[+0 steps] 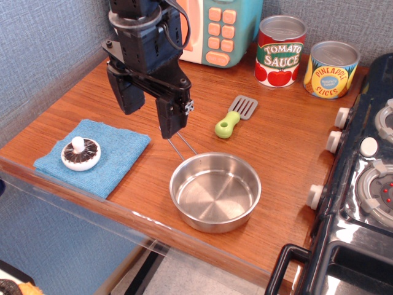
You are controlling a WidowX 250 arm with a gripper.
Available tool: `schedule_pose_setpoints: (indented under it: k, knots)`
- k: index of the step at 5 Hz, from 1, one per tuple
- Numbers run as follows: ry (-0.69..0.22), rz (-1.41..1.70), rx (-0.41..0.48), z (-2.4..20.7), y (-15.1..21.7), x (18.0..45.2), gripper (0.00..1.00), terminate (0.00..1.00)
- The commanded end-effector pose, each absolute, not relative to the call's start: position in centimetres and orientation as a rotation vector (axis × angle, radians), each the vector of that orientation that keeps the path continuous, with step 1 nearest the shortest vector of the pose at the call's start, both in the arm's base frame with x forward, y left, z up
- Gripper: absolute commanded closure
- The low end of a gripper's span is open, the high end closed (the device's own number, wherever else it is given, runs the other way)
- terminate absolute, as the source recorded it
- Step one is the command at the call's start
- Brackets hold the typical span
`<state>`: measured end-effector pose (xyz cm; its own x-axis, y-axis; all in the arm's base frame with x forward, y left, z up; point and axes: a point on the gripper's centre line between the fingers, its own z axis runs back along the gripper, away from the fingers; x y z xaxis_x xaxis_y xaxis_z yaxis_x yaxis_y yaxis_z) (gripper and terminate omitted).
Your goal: PLACE THE KNIFE AT THE LEFT SIDE CORNER OF THE TABLE
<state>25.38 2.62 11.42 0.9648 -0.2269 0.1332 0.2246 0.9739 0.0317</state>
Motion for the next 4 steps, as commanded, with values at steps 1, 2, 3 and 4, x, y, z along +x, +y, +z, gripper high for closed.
schedule_pose_setpoints:
  k: [1, 2, 3, 4]
  knots:
    - [-0.137, -0.228, 0.016, 11.4, 2.6, 25.4, 0.00, 0.00]
    - [-0.186, -0.215, 0.019, 11.3, 1.8, 26.5, 0.00, 0.00]
    - [-0.220, -0.165, 0.013, 11.2, 1.1, 29.5, 0.00, 0.00]
    - [-0.231, -0.105, 0.018, 10.7, 1.0, 33.3, 0.00, 0.00]
